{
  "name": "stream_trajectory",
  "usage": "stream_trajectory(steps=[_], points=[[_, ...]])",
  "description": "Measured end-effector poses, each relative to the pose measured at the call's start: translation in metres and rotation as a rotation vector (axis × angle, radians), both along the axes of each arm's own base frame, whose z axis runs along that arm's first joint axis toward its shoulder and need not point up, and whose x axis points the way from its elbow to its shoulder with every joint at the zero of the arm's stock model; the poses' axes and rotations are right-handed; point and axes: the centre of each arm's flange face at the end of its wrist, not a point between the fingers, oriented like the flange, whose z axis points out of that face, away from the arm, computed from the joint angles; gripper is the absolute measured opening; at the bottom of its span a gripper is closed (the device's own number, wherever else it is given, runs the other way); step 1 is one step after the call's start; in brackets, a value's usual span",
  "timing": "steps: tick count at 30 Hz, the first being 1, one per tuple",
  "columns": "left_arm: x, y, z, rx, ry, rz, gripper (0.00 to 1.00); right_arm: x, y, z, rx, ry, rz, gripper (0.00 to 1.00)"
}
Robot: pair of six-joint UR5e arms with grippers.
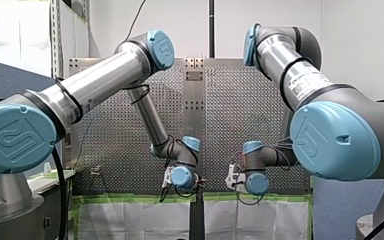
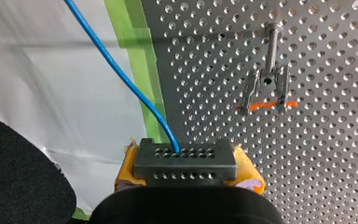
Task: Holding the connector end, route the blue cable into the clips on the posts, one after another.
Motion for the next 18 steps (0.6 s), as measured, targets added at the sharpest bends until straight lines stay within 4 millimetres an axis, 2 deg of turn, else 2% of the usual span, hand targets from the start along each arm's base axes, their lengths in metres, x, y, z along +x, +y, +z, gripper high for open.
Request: stream_trajectory(steps=[7, 18], points=[[0.002, -0.003, 0.001, -0.036, -0.021, 0.005, 0.00, -0.019, -0.006, -0.003, -0.017, -0.017, -0.003, 0.00], [0.003, -0.010, 0.003, -0.102, -0.048, 0.007, 0.00, -0.044, -0.029, 0.000, -0.072, -0.030, -0.004, 0.00]])
